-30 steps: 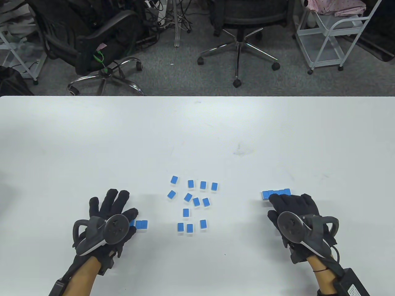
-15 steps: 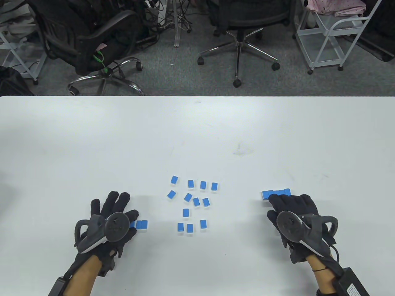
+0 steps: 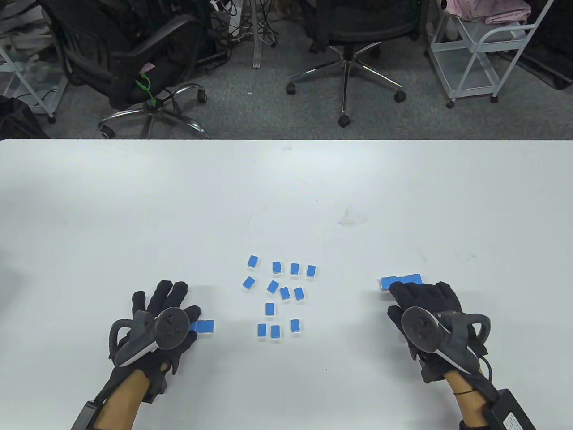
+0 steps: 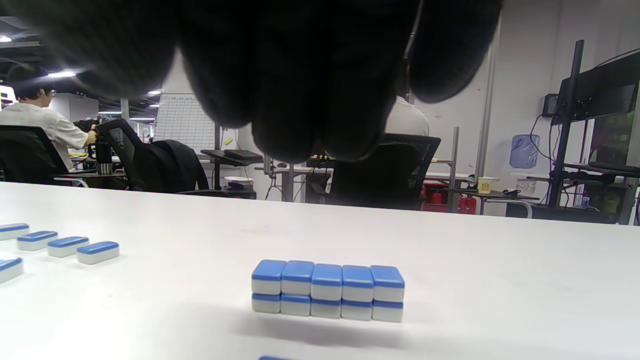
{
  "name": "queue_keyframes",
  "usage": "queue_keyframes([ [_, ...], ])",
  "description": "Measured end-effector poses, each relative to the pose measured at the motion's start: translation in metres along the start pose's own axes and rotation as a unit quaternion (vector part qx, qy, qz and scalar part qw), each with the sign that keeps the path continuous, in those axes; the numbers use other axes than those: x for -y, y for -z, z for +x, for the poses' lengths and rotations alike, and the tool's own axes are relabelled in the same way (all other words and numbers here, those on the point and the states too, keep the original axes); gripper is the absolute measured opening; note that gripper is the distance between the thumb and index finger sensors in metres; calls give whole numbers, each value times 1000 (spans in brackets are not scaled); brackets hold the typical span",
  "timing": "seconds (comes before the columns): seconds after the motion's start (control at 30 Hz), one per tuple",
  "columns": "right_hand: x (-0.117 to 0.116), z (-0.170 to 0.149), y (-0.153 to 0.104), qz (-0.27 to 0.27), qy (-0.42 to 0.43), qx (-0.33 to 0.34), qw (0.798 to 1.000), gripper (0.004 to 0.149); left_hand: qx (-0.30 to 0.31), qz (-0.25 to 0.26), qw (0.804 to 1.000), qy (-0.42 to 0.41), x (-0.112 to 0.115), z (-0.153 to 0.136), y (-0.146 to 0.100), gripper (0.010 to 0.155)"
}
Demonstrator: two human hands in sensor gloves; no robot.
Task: Build mahjong tile wall
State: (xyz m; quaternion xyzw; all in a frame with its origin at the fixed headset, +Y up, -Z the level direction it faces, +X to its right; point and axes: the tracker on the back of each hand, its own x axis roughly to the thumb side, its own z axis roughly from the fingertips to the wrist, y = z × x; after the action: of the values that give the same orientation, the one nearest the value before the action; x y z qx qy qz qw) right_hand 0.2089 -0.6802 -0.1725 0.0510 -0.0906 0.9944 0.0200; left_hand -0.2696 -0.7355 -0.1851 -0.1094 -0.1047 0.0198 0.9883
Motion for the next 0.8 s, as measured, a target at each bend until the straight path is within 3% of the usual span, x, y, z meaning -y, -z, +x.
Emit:
queue_keyframes([
  [0.2,0,0,0,-1,0,-1,1000,55,4,0,1000,-26,-2,-2,-2,66],
  [0.4,4,0,-1,-11,0,-1,1000,55,0,28,1000,-12,-11,1,-3,63],
  [0.8,6,-3,-1,-10,3,-4,1000,55,35,48,995,74,-43,53,23,62],
])
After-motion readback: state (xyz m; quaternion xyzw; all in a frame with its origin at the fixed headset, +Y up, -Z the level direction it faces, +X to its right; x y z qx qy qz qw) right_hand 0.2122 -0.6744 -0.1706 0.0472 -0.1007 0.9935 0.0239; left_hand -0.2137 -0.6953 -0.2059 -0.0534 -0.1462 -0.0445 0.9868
